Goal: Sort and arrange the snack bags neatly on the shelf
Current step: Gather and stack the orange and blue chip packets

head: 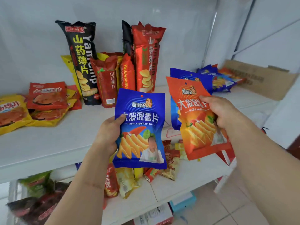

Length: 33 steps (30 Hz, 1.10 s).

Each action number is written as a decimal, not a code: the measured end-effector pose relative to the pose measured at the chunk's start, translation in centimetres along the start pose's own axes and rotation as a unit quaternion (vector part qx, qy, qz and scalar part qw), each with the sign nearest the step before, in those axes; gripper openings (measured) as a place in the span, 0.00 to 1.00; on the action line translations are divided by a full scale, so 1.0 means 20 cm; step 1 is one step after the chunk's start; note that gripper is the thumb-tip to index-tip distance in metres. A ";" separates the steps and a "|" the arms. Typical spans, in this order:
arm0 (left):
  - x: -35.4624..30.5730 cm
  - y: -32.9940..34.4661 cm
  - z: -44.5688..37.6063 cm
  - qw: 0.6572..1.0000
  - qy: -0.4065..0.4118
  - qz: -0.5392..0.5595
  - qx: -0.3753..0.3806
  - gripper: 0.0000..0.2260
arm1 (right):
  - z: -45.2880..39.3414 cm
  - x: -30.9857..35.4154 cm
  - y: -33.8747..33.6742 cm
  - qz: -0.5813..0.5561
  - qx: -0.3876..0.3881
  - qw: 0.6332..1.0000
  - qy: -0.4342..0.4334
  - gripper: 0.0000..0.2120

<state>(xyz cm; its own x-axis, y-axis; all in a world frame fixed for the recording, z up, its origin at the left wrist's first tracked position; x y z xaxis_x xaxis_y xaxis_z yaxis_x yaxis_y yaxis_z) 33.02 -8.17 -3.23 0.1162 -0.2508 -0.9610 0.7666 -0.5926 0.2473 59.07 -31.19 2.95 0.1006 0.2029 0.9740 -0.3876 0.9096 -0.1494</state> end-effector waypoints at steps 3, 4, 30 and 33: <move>0.03 0.21 -0.12 1.000 0.001 -0.002 0.013 0.08 | -0.20 0.00 -0.12 0.001 -0.019 1.000 0.007 0.18; 0.04 0.29 -0.17 1.000 0.001 -0.001 0.017 0.08 | -0.27 0.00 -0.16 0.001 -0.024 1.000 0.008 0.18; 0.07 1.93 -1.35 0.997 0.000 0.010 -0.079 0.11 | -2.38 0.45 -0.94 0.007 0.021 1.000 -0.008 0.17; 0.11 2.11 -1.46 0.995 -0.014 0.024 -0.101 0.13 | -2.62 0.53 -1.03 0.030 0.005 0.999 -0.034 0.17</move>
<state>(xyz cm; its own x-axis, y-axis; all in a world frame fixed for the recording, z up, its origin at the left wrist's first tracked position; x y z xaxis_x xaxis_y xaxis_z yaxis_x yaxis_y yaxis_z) 84.07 -11.32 1.51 0.1410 -0.2985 -0.9439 0.8718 -0.4144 0.2613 116.20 -28.77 7.46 0.0138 0.2313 0.9728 -0.4006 0.8927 -0.2065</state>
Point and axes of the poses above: each hand's wrist, its own z-axis away from the middle knuckle, its own y-axis out of the palm, x = y × z, the point moved 7 cm from there along -z, towards the middle knuckle, and after that the axes turned 1 degree about z, right-handed, at the moved point
